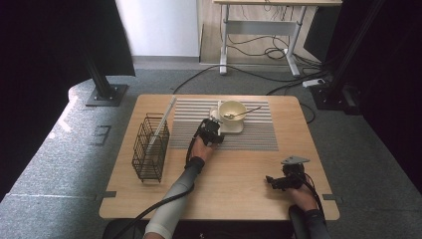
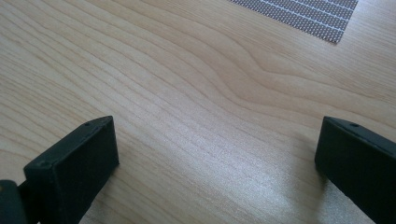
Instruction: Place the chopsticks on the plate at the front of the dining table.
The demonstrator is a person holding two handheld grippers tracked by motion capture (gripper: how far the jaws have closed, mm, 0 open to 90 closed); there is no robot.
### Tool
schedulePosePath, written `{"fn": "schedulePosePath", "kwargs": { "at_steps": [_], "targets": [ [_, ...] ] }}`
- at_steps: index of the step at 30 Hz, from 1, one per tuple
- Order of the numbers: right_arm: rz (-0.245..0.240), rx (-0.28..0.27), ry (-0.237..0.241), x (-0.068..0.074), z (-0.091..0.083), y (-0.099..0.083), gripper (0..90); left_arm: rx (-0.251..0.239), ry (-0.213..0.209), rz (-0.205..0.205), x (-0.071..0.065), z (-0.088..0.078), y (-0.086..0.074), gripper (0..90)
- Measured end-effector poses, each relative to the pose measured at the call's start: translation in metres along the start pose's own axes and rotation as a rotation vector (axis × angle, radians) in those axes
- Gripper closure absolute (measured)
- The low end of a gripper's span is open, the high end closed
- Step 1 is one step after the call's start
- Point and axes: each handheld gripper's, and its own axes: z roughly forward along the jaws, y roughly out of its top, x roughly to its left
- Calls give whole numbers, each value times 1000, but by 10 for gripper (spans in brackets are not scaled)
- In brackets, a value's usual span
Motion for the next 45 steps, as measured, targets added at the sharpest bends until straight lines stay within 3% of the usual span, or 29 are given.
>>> {"fn": "schedulePosePath", "kwargs": {
  "at_steps": [6, 11, 22, 29, 34, 45],
  "targets": [
    [0, 0, 0, 0, 0, 0, 0, 2, 4, 7, 0, 1, -1, 571],
    [0, 0, 0, 0, 0, 0, 0, -2, 14, 13, -2, 0, -1, 504],
    [0, 0, 0, 0, 0, 0, 0, -70, 13, 23, -3, -25, 1, 226],
    [1, -2, 0, 0, 0, 0, 0, -94, -49, 48, -9, -42, -4, 127],
    [-1, -3, 0, 0, 0, 0, 0, -92, -55, 125, -19, -47, -9, 0],
    [-1, -3, -1, 0, 0, 0, 0, -132, -141, 168, -31, -53, -29, 0]
  ]
}}
